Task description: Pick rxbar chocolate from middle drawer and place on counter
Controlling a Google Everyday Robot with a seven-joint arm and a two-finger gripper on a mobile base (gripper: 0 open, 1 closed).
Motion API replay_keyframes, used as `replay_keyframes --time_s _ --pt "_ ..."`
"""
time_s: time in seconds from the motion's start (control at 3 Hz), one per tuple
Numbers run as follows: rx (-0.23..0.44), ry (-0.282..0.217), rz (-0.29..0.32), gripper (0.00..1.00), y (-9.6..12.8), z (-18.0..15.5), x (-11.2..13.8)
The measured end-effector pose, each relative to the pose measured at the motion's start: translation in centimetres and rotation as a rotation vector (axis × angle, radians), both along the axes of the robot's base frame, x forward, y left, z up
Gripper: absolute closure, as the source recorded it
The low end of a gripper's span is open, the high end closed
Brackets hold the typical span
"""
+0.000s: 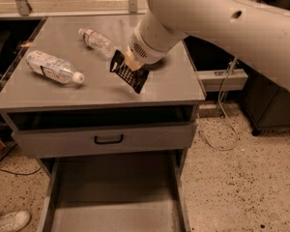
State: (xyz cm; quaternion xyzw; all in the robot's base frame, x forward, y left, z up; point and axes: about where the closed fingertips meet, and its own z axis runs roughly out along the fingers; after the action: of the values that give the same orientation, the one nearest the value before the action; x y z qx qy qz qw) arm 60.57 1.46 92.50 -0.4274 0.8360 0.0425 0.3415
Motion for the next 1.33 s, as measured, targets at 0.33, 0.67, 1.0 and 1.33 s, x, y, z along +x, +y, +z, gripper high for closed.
replay_keyframes --time_s 0.33,0.67,1.0,1.33 --pt "0.015 0.021 0.010 1.00 0.5 -1.1 2.5" --pt "0.020 0.060 0.020 1.00 1.0 -3.4 3.9" --pt "0.020 0.062 0.020 1.00 1.0 -3.5 4.0" --pt "0.020 0.062 0.020 0.81 1.0 -3.5 4.0"
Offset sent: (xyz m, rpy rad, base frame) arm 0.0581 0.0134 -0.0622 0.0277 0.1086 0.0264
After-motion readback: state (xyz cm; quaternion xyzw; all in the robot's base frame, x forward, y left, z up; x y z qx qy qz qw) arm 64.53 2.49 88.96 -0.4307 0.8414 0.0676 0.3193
